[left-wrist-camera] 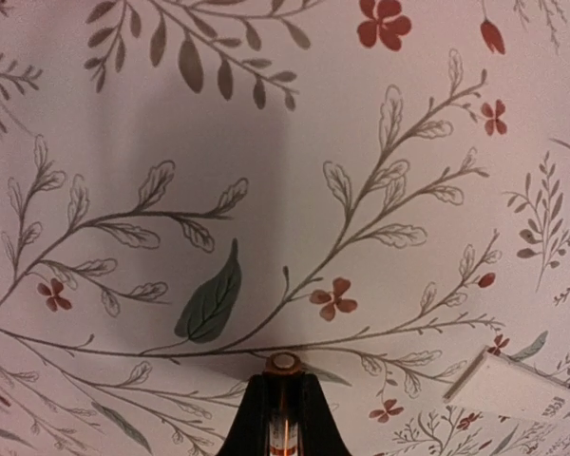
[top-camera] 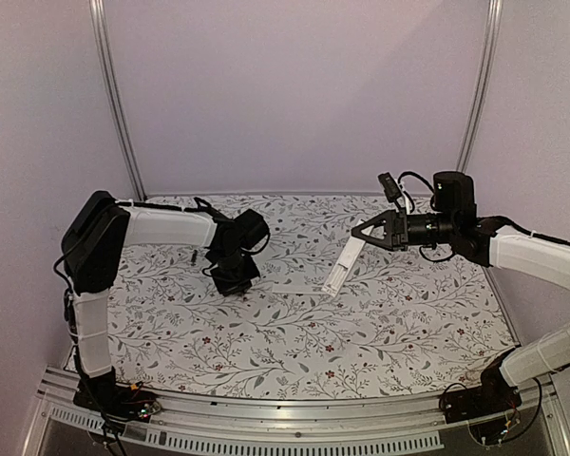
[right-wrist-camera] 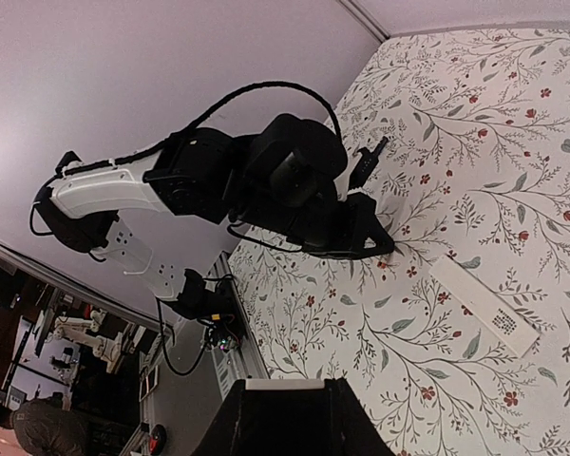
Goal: Load the batteries into the remote control
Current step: Place the battery at the center of the board.
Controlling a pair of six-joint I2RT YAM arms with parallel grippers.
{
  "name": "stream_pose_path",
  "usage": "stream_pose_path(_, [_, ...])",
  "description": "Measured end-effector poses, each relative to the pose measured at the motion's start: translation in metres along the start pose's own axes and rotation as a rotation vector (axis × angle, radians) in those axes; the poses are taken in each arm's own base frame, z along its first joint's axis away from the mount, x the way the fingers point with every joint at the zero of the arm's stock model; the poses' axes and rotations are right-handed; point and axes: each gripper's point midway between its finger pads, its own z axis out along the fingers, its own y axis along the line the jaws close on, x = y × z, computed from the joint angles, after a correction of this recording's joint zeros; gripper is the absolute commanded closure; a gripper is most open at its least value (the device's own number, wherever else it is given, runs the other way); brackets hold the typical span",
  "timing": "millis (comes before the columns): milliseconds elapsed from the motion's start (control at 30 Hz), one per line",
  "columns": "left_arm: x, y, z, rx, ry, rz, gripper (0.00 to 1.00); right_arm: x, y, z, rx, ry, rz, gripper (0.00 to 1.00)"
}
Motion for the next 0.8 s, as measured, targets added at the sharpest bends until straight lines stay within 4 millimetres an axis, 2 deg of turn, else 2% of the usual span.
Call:
stream_pose_path(133, [0.003, -0.003, 0.007, -0.029, 0.004, -0.063, 0.93, 0.001, -0.001, 0.000, 0.002, 0.003, 0.000, 1.00])
stream_pose_path(233, [0.005, -0.004, 0.007, -0.033, 0.007, -0.085, 0.79, 0.001, -0.001, 0.000, 0.003, 0.003, -0.002, 1.00])
stream_pose_path(367, [0.004, -0.007, 0.007, -0.031, 0.009, -0.084, 0.65, 0.001, -0.001, 0.000, 0.004, 0.003, -0.004, 1.00])
stream_pose_path(567, [0.004, -0.008, 0.003, -0.035, 0.016, -0.050, 0.60, 0.001, -0.001, 0.000, 0.005, 0.004, -0.006, 1.00])
stream_pose_path(600, [0.003, -0.010, 0.001, -0.030, 0.013, -0.033, 0.52, 0.001, -0.001, 0.000, 0.006, 0.005, -0.005, 1.00])
stream_pose_path(700, [-0.009, -0.021, -0.014, -0.002, -0.032, 0.070, 0.17, 0.003, -0.002, -0.001, 0.010, 0.008, -0.003, 1.00])
stream_pose_path(767, [-0.022, -0.030, -0.034, 0.031, -0.090, 0.188, 0.03, 0.003, 0.000, -0.002, 0.011, 0.009, -0.009, 1.00])
stream_pose_path(800, [-0.030, -0.037, -0.051, 0.068, -0.134, 0.263, 0.01, 0.003, 0.001, -0.003, 0.011, 0.008, -0.011, 1.00])
